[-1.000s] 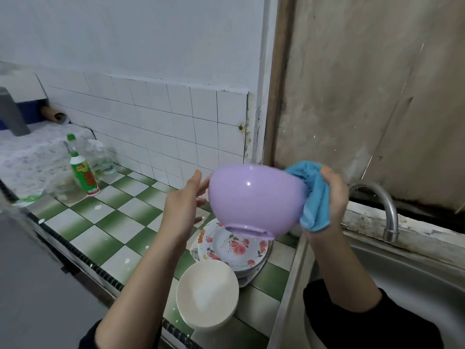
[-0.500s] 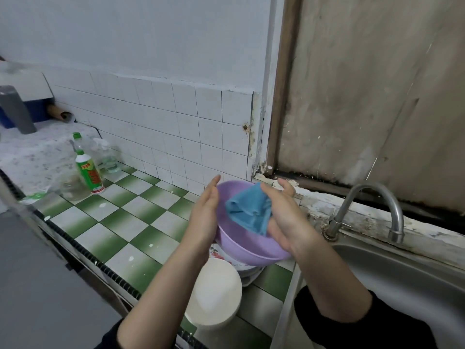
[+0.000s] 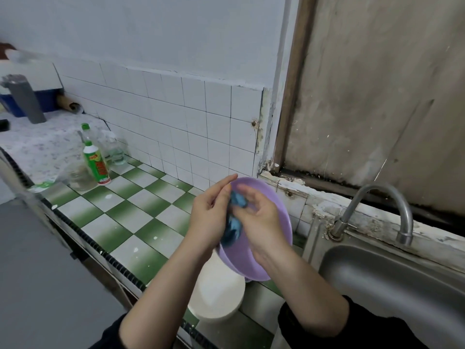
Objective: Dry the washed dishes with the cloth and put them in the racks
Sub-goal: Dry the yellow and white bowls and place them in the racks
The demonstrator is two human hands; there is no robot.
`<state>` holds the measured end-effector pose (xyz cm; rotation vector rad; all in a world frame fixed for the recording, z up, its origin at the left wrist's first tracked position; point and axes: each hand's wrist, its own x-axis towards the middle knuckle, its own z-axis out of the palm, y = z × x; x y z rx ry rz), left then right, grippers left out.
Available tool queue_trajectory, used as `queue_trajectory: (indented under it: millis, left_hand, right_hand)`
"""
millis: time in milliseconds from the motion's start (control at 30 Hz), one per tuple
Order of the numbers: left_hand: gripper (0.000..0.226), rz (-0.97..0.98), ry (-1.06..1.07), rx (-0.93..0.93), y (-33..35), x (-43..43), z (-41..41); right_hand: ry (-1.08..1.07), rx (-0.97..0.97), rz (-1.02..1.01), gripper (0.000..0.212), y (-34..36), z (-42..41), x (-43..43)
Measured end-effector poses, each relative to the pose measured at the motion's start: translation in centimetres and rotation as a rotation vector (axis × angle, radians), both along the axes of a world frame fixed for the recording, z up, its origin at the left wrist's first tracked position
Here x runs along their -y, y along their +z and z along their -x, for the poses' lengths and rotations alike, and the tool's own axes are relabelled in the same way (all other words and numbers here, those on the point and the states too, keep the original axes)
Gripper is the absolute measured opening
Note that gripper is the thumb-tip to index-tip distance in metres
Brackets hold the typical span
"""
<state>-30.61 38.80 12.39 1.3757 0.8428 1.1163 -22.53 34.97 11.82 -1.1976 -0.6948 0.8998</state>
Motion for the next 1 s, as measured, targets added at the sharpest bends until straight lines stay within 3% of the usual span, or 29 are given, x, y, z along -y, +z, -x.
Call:
queue_trajectory:
  millis: [100, 200, 267, 333, 400, 467, 567, 633, 733, 767, 800, 867, 933, 1000]
  left_hand:
    - [0.029, 0.026, -0.006, 0.07, -0.2, 0.5, -0.2]
    - [0.029, 0.064, 0.1, 0.138, -0.2, 0.3, 0.2]
    - [0.027, 0.084, 0.181, 0.149, -0.1, -0.6, 1.2]
    - [0.026, 0.114, 0.195, 0.15, -0.1, -1.2, 2.1]
    - [0.022, 0.149, 0.174, 0.173, -0.1, -1.2, 2.5]
    - [0.021, 0.167, 0.146, 0.186, -0.1, -0.9, 2.2]
    - [0.022, 0.149, 0.125, 0.211, 0.0, -0.6, 1.4]
    - [0.022, 0.12, 0.102, 0.206, 0.4, -0.6, 1.0]
    - [0.025, 0.067, 0.085, 0.16, 0.9, -0.7, 0.6]
    - [0.025, 0.059, 0.108, 0.147, 1.0, -1.1, 0.8]
    - [0.026, 0.049, 0.137, 0.131, 1.2, -1.5, 1.1]
    - [0.025, 0.027, 0.163, 0.116, 1.6, -2.2, 1.8]
    - [0.022, 0.011, 0.158, 0.134, 1.8, -2.5, 2.1]
    - [0.021, -0.007, 0.153, 0.154, 2.0, -2.1, 1.6]
  right_hand:
    - [-0.118, -0.185, -0.083, 0.04, -0.6, -0.6, -0.7]
    - [0.223, -0.073, -0.11, 0.045, -1.5, -0.7, 0.0]
    - [0.515, 0.306, -0.021, 0.052, -1.3, -1.7, 1.0]
    - [0.667, 0.92, 0.121, 0.051, -0.8, -3.8, 1.2]
    - [0.589, 1.403, 0.251, 0.052, -0.3, -5.6, 0.9]
    - [0.309, 1.583, 0.249, 0.052, 0.2, -6.5, 0.3]
    - [-0.006, 1.467, 0.005, 0.04, -0.1, -7.0, -0.9]
    - [-0.051, 1.189, -0.168, 0.043, -0.7, -6.3, -1.8]
    - [0.274, 0.517, -0.144, 0.051, -0.1, -3.6, -1.4]
    - [0.43, 0.423, -0.088, 0.054, -0.2, -3.0, -1.0]
    - [0.567, 0.461, -0.016, 0.054, -0.2, -2.9, -0.5]
    - [0.733, 0.872, 0.117, 0.051, 0.4, -3.9, 0.0]
    - [0.58, 1.316, 0.192, 0.047, 0.9, -5.3, -0.5]
    - [0.256, 1.369, 0.193, 0.045, 1.3, -6.0, -1.5]
